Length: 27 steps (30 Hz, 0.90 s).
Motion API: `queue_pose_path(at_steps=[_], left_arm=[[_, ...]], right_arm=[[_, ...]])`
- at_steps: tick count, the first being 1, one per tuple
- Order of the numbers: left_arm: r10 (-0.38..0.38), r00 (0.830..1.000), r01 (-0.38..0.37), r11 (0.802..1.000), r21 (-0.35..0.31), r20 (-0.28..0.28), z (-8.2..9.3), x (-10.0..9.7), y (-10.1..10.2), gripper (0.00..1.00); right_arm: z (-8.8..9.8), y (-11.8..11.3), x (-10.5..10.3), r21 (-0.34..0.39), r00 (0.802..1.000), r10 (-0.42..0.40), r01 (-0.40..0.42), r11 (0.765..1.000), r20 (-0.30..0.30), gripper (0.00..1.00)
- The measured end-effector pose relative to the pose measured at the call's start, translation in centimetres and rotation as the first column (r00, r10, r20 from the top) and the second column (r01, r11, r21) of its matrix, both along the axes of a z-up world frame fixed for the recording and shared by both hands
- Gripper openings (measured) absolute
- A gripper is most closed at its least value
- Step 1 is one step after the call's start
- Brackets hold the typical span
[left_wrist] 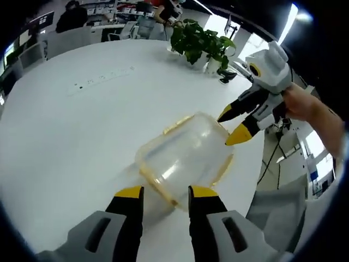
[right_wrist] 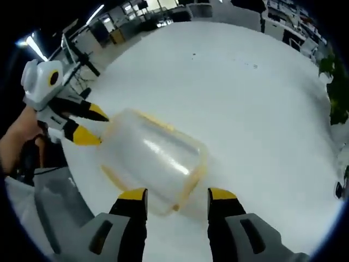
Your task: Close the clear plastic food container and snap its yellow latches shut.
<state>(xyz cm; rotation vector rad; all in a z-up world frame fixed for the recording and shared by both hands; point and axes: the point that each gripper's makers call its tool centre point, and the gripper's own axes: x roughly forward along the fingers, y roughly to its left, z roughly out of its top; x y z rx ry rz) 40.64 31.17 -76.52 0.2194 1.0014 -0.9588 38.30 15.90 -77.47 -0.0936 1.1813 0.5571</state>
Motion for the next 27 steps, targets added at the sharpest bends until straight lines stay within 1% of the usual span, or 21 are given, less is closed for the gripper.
queue_pose_path(at_steps=[2,3,5,7,10,11,13,14,16,17,18,20,21,22,24,25,26,27], left_arm=[[-0.051,0.999,0.051,0.998,0.026,0.010,-0.2,-0.3,0.2,0.32],[-0.052,0.999,0.051,0.998,0.031,0.015,-0.2,-0.2,0.3,0.32],[-0.072,0.997,0.071,0.997,0.036,0.022,-0.1,-0.3,0.4,0.33],[-0.086,0.996,0.085,0.996,0.037,0.027,0.0,-0.3,0.4,0.33],[-0.127,0.991,0.125,0.991,0.051,0.036,0.3,-0.3,0.4,0.32],[-0.133,0.990,0.131,0.990,0.057,0.040,0.3,-0.3,0.4,0.32],[-0.157,0.986,0.153,0.986,0.074,0.053,0.5,-0.3,0.5,0.32],[-0.166,0.985,0.161,0.983,0.083,0.056,0.5,-0.4,0.5,0.32],[-0.210,0.974,0.199,0.973,0.114,0.090,0.6,-0.2,0.7,0.32],[-0.224,0.969,0.211,0.969,0.126,0.100,0.7,-0.3,0.8,0.32],[-0.238,0.966,0.224,0.965,0.133,0.104,0.7,-0.4,0.8,0.32],[-0.270,0.956,0.252,0.956,0.148,0.114,0.8,-0.5,0.7,0.32],[-0.282,0.952,0.263,0.952,0.154,0.120,0.8,-0.5,0.7,0.32],[-0.315,0.940,0.293,0.942,0.161,0.133,0.9,-0.6,0.5,0.32],[-0.370,0.916,0.339,0.921,0.194,0.153,1.0,-0.6,0.4,0.32],[-0.386,0.908,0.353,0.914,0.201,0.161,1.1,-0.6,0.3,0.32],[-0.422,0.890,0.385,0.898,0.214,0.171,1.1,-0.7,0.1,0.33],[-0.431,0.886,0.390,0.892,0.227,0.172,1.1,-0.7,0.2,0.33]], right_arm=[[0.1,0.1,0.0,0.006,1.000,0.007,-0.007,1.000,-0.005,0.43],[0.2,0.2,0.0,-0.002,1.000,0.023,-0.023,1.000,-0.006,0.43],[0.3,0.0,0.1,-0.031,0.998,0.057,-0.057,0.998,0.001,0.43],[0.2,-0.4,0.0,-0.082,0.994,0.106,-0.105,0.991,-0.001,0.42],[0.4,-0.1,-0.1,-0.094,0.988,0.157,-0.157,0.983,-0.012,0.40],[0.5,-0.1,-0.1,-0.095,0.988,0.153,-0.153,0.984,-0.013,0.40],[0.7,-0.1,-0.1,-0.109,0.985,0.171,-0.172,0.979,-0.017,0.38],[0.8,0.0,-0.1,-0.102,0.983,0.181,-0.182,0.978,-0.021,0.36],[0.9,0.2,-0.2,-0.097,0.979,0.200,-0.201,0.975,-0.024,0.36],[1.0,0.2,-0.1,-0.116,0.971,0.241,-0.240,0.964,-0.009,0.36],[0.9,0.1,-0.2,-0.125,0.968,0.251,-0.251,0.960,-0.015,0.36],[1.0,0.2,-0.3,-0.137,0.953,0.303,-0.302,0.943,-0.011,0.35],[1.0,0.0,-0.3,-0.159,0.946,0.323,-0.321,0.934,-0.012,0.35],[1.0,0.0,-0.3,-0.169,0.936,0.351,-0.348,0.922,-0.014,0.35],[1.1,0.4,-0.3,-0.168,0.929,0.369,-0.366,0.915,-0.012,0.34],[1.1,0.4,-0.3,-0.176,0.923,0.384,-0.380,0.908,-0.011,0.34],[1.1,0.4,-0.2,-0.191,0.912,0.411,-0.405,0.894,-0.008,0.34],[1.2,0.4,-0.1,-0.205,0.898,0.440,-0.432,0.878,-0.003,0.34]])
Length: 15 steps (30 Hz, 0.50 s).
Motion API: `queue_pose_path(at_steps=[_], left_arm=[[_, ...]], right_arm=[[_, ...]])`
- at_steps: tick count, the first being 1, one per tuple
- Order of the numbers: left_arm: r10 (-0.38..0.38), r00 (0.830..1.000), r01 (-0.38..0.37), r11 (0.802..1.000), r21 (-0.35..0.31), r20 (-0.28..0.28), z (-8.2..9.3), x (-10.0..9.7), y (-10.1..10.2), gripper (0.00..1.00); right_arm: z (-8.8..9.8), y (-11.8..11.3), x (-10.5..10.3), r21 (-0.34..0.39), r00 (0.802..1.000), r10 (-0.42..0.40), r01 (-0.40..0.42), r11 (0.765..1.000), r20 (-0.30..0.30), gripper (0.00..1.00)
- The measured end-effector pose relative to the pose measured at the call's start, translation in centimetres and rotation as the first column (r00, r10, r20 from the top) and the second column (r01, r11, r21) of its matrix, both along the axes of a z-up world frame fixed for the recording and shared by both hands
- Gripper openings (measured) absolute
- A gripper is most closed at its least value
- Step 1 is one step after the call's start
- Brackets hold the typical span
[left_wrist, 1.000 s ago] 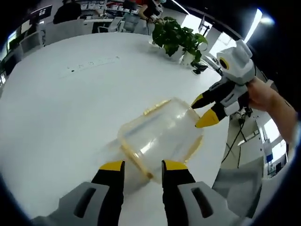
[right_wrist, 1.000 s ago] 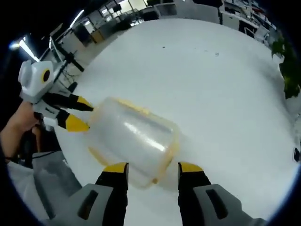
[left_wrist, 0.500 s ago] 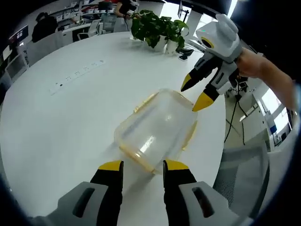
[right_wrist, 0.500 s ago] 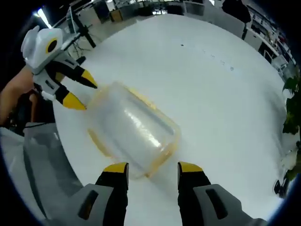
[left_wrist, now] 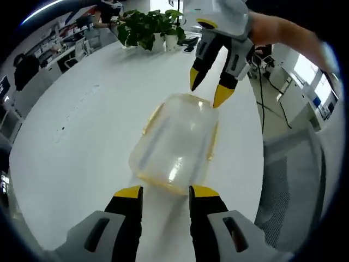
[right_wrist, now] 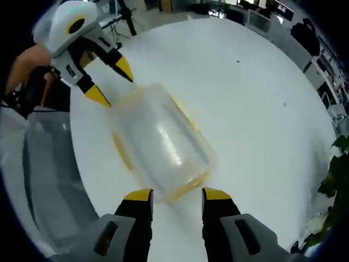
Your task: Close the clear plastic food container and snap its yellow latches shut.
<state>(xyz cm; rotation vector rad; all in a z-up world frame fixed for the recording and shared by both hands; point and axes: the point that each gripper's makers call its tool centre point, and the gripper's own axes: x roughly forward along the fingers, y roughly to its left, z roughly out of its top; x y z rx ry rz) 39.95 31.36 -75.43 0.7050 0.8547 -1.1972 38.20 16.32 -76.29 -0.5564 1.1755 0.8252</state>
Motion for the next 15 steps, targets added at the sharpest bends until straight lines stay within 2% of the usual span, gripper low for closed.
queue_pose_path(at_steps=[5,7,12,15], left_arm=[[-0.064,0.997,0.063,0.998,0.008,0.034,0.5,0.0,-0.6,0.32],[-0.089,0.995,0.088,0.996,0.019,0.051,0.7,0.1,-0.7,0.31],[-0.155,0.986,0.153,0.988,0.037,0.060,0.7,0.0,-1.0,0.31],[-0.179,0.981,0.176,0.984,0.040,0.071,0.8,0.0,-1.2,0.31]], right_arm=[[0.2,0.4,-0.1,-0.016,0.998,0.055,-0.055,0.998,0.006,0.32],[0.4,0.9,0.0,0.000,0.995,0.098,-0.098,0.995,0.014,0.32],[0.3,1.1,-0.2,-0.027,0.987,0.162,-0.162,0.986,0.013,0.32],[0.5,1.3,0.0,-0.020,0.985,0.172,-0.172,0.985,0.019,0.31]])
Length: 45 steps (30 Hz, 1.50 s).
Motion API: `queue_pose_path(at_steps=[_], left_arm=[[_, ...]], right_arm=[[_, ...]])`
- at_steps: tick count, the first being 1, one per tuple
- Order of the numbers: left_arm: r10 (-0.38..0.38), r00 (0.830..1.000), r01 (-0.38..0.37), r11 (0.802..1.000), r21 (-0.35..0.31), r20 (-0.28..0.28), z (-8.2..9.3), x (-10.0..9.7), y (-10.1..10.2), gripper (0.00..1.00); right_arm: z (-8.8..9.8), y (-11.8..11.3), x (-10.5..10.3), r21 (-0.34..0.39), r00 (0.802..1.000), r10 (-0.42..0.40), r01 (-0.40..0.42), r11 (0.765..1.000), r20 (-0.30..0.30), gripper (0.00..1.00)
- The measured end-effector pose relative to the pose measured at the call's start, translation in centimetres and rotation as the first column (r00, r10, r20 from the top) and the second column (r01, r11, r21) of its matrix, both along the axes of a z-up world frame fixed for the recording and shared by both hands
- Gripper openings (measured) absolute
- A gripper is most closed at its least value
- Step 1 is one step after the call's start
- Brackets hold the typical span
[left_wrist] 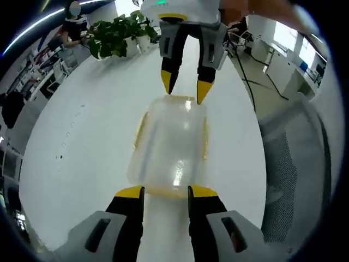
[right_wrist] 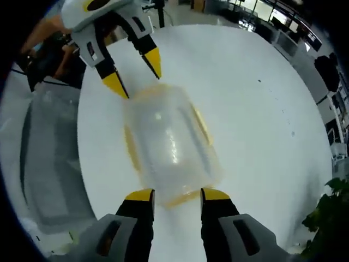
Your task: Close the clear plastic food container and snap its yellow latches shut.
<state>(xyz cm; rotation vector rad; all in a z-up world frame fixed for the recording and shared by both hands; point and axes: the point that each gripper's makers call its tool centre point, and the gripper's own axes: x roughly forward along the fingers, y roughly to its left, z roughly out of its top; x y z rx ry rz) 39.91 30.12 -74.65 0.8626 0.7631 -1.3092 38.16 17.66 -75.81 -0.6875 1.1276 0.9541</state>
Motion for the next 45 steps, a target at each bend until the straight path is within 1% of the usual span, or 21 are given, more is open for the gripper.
queue_pose_path(at_steps=[3,5,11,17,18,22,24,29,33,37,39,45], left_arm=[[-0.021,1.000,0.021,1.000,0.004,0.005,0.1,0.0,-0.3,0.31],[-0.037,0.999,0.037,0.999,0.004,0.015,0.2,0.0,-0.5,0.31],[-0.062,0.998,0.062,0.998,0.003,0.022,0.2,0.0,-1.1,0.31],[-0.078,0.997,0.078,0.997,0.001,0.025,0.1,-0.2,-1.8,0.31],[-0.083,0.996,0.084,0.996,-0.013,0.021,0.2,-0.5,-2.2,0.31],[-0.108,0.994,0.108,0.994,-0.013,0.028,0.1,-0.8,-2.8,0.31],[-0.108,0.994,0.109,0.994,-0.027,0.021,0.1,-0.9,-3.1,0.31],[-0.115,0.993,0.116,0.993,-0.023,0.034,-0.1,-0.7,-3.7,0.30],[-0.113,0.993,0.114,0.993,-0.036,0.024,0.0,-0.7,-4.1,0.30],[-0.118,0.993,0.119,0.992,-0.043,0.024,0.0,-0.7,-4.5,0.31],[-0.126,0.992,0.127,0.991,-0.052,0.028,0.0,-0.7,-4.7,0.32],[-0.133,0.991,0.134,0.989,-0.060,0.019,-0.2,-0.9,-5.3,0.32]], right_arm=[[0.1,0.3,0.1,-0.006,0.999,0.037,-0.037,0.999,0.011,0.31],[0.2,0.7,0.1,-0.006,0.996,0.081,-0.081,0.997,0.027,0.31],[0.3,1.2,0.3,-0.008,0.989,0.140,-0.140,0.990,0.043,0.31],[0.3,1.9,0.5,0.006,0.986,0.160,-0.160,0.987,0.048,0.30],[0.2,2.1,0.5,0.013,0.985,0.167,-0.168,0.986,0.051,0.30],[0.2,2.5,0.5,0.017,0.979,0.194,-0.195,0.981,0.058,0.30],[0.1,2.8,0.5,0.027,0.979,0.194,-0.196,0.980,0.058,0.30],[0.1,3.4,0.5,0.028,0.974,0.218,-0.220,0.975,0.060,0.30],[-0.1,3.9,0.6,0.037,0.972,0.228,-0.230,0.972,0.059,0.30],[-0.1,4.5,0.7,0.042,0.965,0.252,-0.255,0.966,0.067,0.31],[0.0,4.8,0.8,0.052,0.965,0.254,-0.258,0.965,0.064,0.31],[0.0,5.1,0.9,0.064,0.963,0.261,-0.266,0.962,0.071,0.31]])
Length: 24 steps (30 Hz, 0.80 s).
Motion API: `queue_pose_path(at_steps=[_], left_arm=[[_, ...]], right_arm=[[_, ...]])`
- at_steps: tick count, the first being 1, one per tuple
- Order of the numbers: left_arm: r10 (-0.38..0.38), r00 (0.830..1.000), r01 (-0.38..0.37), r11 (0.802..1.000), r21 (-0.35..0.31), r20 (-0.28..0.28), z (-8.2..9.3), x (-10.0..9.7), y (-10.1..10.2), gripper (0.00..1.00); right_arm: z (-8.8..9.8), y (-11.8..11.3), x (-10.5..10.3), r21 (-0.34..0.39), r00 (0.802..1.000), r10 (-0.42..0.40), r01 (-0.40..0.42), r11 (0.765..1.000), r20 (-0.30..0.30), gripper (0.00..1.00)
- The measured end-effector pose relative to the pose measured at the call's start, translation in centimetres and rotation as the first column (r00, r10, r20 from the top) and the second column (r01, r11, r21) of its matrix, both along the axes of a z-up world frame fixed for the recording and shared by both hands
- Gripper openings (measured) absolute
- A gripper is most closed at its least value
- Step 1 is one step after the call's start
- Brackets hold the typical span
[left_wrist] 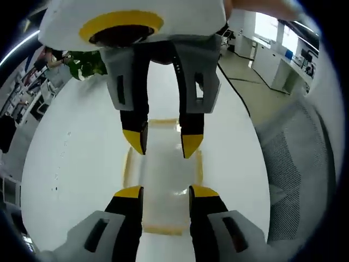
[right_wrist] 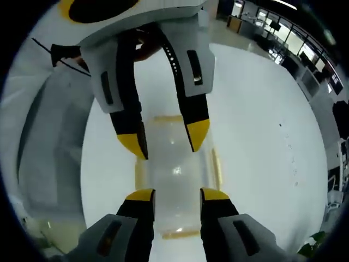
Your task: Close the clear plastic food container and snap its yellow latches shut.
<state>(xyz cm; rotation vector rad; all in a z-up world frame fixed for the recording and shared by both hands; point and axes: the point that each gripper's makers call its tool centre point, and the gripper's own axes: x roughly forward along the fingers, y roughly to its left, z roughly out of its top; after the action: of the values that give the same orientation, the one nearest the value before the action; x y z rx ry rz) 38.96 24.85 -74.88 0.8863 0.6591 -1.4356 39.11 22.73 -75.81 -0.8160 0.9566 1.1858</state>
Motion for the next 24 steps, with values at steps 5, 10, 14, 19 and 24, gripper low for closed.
queue_pose_path(at_steps=[5,10,14,19,24], left_arm=[[-0.003,1.000,0.003,1.000,-0.006,-0.004,-0.1,0.0,-0.4,0.32],[0.001,1.000,-0.001,1.000,-0.004,-0.010,-0.3,-0.1,-0.6,0.32],[0.017,1.000,-0.017,1.000,-0.001,-0.019,-0.5,-0.1,-0.5,0.33],[0.038,0.999,-0.038,0.999,-0.006,-0.029,-0.6,-0.1,-0.4,0.34],[0.058,0.997,-0.058,0.998,-0.013,-0.042,-0.6,-0.2,-0.4,0.37]], right_arm=[[-0.1,-0.1,0.2,0.003,1.000,-0.002,0.002,1.000,0.001,0.31],[-0.2,0.0,0.4,0.015,1.000,-0.007,0.007,1.000,-0.003,0.31],[-0.3,0.2,0.7,0.012,1.000,-0.004,0.004,1.000,0.004,0.33],[-0.3,0.4,1.2,0.015,1.000,-0.003,0.003,1.000,0.011,0.36],[-0.3,0.5,1.6,0.022,1.000,-0.006,0.006,1.000,0.009,0.38]])
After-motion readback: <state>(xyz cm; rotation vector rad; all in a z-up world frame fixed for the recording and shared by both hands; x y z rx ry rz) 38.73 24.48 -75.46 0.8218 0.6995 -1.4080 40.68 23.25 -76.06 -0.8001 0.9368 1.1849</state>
